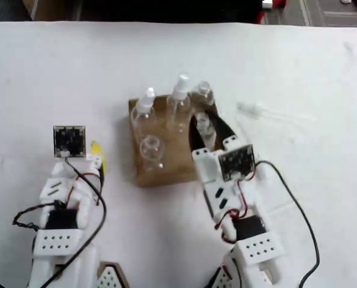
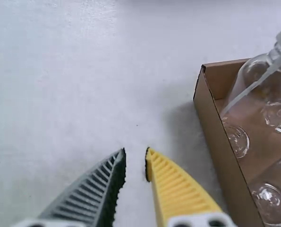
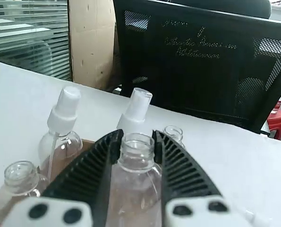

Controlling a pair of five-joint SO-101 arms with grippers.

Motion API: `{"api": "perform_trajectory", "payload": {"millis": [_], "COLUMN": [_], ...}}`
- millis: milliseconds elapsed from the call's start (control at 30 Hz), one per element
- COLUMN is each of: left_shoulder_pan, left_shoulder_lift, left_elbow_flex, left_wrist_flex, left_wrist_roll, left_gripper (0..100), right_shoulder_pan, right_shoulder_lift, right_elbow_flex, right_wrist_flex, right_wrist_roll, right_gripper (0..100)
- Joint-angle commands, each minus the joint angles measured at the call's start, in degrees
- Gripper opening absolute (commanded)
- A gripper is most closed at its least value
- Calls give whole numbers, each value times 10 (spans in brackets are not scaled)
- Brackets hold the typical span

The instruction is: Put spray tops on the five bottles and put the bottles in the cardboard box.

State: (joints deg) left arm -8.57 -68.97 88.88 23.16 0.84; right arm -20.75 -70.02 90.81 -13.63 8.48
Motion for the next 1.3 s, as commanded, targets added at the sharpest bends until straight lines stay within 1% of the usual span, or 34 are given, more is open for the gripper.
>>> {"api": "perform_trajectory", "payload": {"millis": [0, 100, 367, 467, 600, 667, 967, 1067, 1267], "left_shoulder_pan": [5, 6, 5, 5, 5, 5, 5, 5, 5], "left_shoulder_lift": [-11, -11, -11, -11, -11, -11, -11, -11, -11], "left_elbow_flex": [-18, -18, -18, -18, -18, -18, -18, -18, -18], "left_wrist_flex": [-5, -5, -4, -4, -4, -4, -5, -5, -5], "left_wrist_roll": [-6, -6, -6, -6, -6, -6, -6, -6, -6], "left_gripper": [72, 72, 72, 72, 72, 72, 72, 72, 72], "right_shoulder_pan": [-15, -29, -30, -30, -29, -29, -30, -32, -30], "right_shoulder_lift": [-10, -10, -9, -14, -15, -15, -15, -15, -15], "right_elbow_flex": [33, 59, 61, 61, 61, 61, 61, 61, 61], "right_wrist_flex": [-62, -81, -63, -41, -23, -23, -15, -15, -15], "right_wrist_roll": [-4, 0, 0, 0, 0, 1, 2, 26, 27], "right_gripper": [16, 16, 16, 23, 101, 124, 120, 120, 120]}}
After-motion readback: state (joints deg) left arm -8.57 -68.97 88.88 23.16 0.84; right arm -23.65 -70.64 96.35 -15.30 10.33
